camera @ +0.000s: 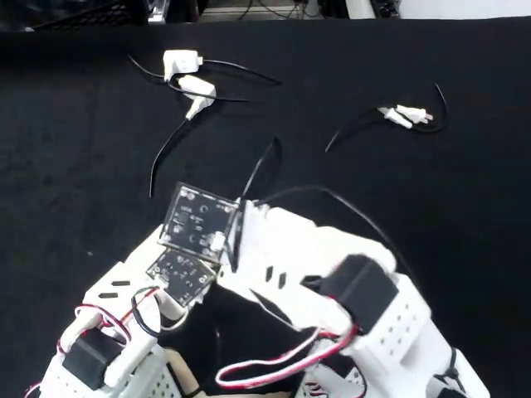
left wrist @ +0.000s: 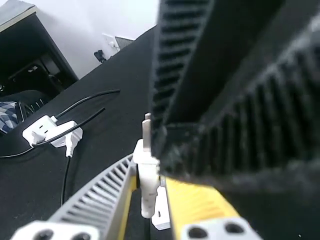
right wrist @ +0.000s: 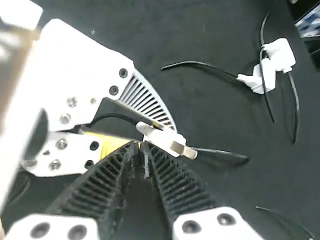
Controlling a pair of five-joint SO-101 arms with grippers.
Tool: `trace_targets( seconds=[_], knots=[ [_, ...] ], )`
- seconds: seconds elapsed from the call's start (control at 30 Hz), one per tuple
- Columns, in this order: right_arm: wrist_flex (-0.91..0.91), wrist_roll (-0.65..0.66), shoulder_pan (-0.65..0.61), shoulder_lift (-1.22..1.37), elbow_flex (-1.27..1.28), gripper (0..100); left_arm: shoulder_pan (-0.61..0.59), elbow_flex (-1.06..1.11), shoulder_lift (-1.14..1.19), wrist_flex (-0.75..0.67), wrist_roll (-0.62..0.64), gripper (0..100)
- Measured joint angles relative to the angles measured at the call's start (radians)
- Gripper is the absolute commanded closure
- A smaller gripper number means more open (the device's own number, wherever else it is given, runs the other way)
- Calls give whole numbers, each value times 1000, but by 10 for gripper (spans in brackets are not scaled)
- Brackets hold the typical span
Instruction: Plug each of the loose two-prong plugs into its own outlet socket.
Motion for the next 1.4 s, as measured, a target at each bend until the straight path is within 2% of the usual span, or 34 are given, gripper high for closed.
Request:
trace_targets(
  seconds=[0.17,0.3,0.43,0.8,0.97,1.13,1.4],
  knots=[
    [-87,15,3,-25,95,985,0,0,0,0,0,972],
    [-184,44,72,-25,192,985,0,-15,0,8,0,972],
    [-253,48,98,-32,250,985,0,-66,3,81,3,972],
    [-270,81,103,8,262,985,-3,-83,3,127,5,972],
    [-354,161,193,31,338,985,-5,-83,6,127,5,972],
    [-482,224,367,92,451,985,-3,-135,-5,130,3,972],
    [-516,239,390,92,463,985,2,-137,-6,132,0,972]
  ],
)
